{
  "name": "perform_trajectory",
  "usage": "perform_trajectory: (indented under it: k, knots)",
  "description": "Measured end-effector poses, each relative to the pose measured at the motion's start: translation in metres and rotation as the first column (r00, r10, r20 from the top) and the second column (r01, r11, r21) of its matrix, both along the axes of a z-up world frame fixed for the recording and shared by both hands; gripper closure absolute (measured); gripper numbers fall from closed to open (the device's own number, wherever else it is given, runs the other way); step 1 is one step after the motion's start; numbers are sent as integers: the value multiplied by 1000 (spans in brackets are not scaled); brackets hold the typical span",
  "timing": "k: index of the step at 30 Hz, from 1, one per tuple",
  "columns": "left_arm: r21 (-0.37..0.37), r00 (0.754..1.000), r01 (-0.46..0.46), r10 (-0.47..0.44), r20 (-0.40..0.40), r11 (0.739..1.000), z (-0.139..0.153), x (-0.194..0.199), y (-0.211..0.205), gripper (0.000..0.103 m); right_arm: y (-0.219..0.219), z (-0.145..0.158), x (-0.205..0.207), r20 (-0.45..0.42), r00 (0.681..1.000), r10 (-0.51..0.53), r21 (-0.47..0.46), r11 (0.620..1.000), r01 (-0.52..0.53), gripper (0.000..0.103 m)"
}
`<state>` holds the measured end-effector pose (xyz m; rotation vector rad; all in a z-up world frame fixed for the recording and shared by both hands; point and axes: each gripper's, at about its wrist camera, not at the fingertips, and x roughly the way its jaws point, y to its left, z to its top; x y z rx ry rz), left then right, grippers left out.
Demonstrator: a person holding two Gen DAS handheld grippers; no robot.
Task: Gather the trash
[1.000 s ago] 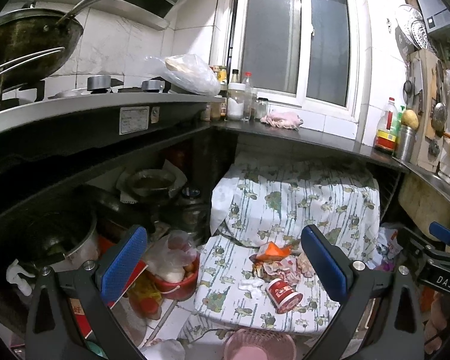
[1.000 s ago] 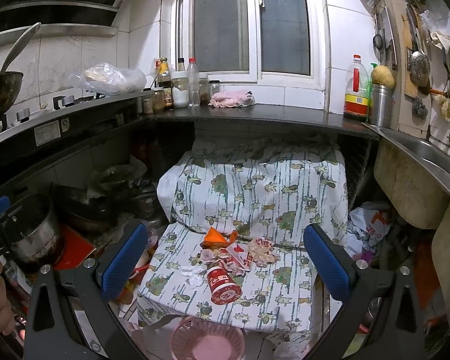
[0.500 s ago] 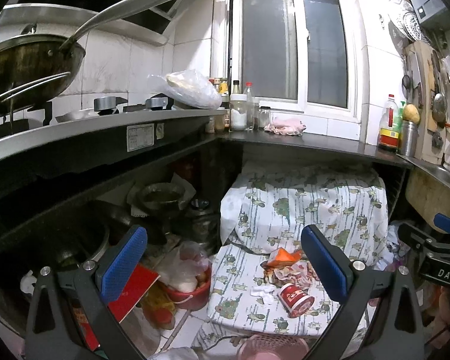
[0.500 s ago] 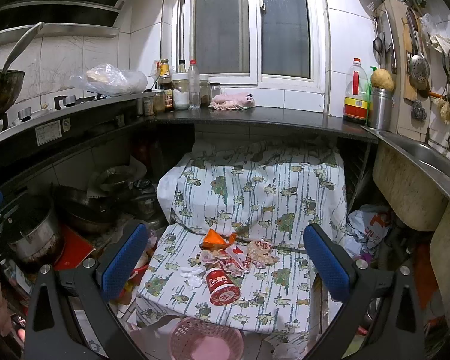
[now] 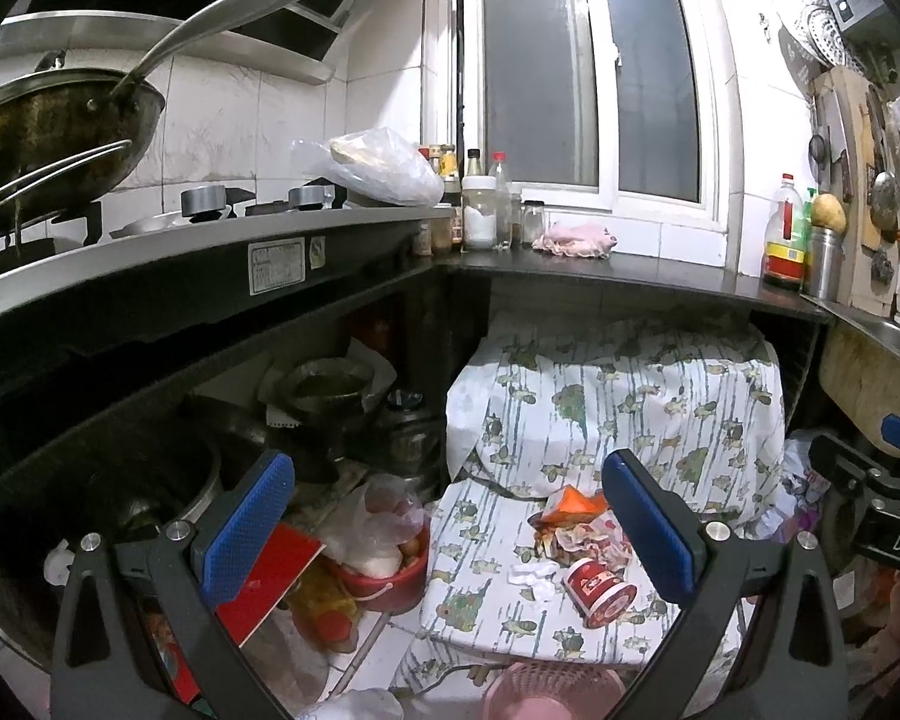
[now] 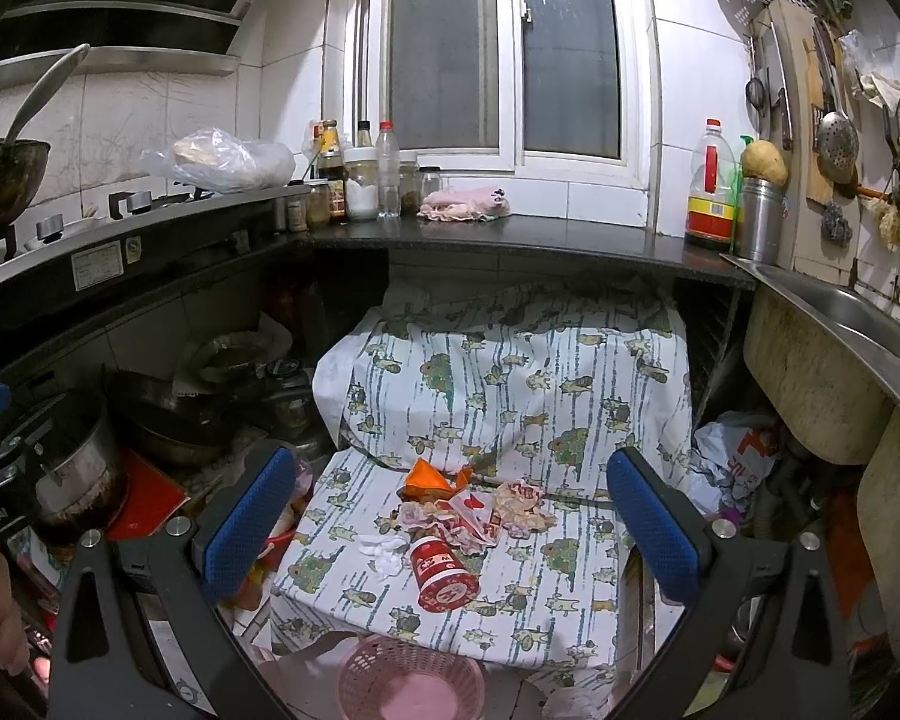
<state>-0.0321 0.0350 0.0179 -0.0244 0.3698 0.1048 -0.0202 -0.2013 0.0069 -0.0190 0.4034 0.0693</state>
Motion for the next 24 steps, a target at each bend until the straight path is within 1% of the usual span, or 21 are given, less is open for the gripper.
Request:
perform_trajectory:
  k: [9, 13, 17, 18, 19, 20, 21, 22, 24]
  knots:
    - [4, 1000, 1, -1, -12, 1000, -3, 3, -1, 0, 0, 0, 1, -5, 1000, 2, -6, 1000, -2, 0]
    - [-5, 1000, -3, 3, -24, 1000, -6, 6, 0, 0, -3, 0, 4, -9, 1000, -9, -12, 1000, 8, 0]
    - [-6, 999, -7, 7, -36, 1000, -11, 14, 1, 0, -8, 4, 1, 38, 998, -55, -34, 998, 56, 0]
    - [-11, 999, 5, -5, -37, 1000, -13, 17, 1, 0, -8, 4, 2, 47, 997, -66, -41, 997, 68, 0]
    - [-24, 999, 36, -37, -39, 999, -15, 23, 1, 0, -9, 3, 4, 48, 996, -72, -42, 996, 74, 0]
    - [-48, 996, 73, -75, -49, 996, -19, 31, 1, 0, -11, 2, 9, 45, 996, -76, -36, 996, 78, 0]
    - [-72, 993, 88, -93, -75, 994, -26, 42, 1, 0, -12, -1, 13, 46, 997, -69, -26, 997, 71, 0]
    - [-79, 991, 73, -82, -110, 994, -34, 55, 0, 0, -10, -5, 16, 51, 997, -59, -15, 998, 60, 0]
    - [-36, 988, 40, -45, -151, 999, -52, 78, -7, 0, -7, -15, 24, 67, 997, -32, 10, 999, 31, 0]
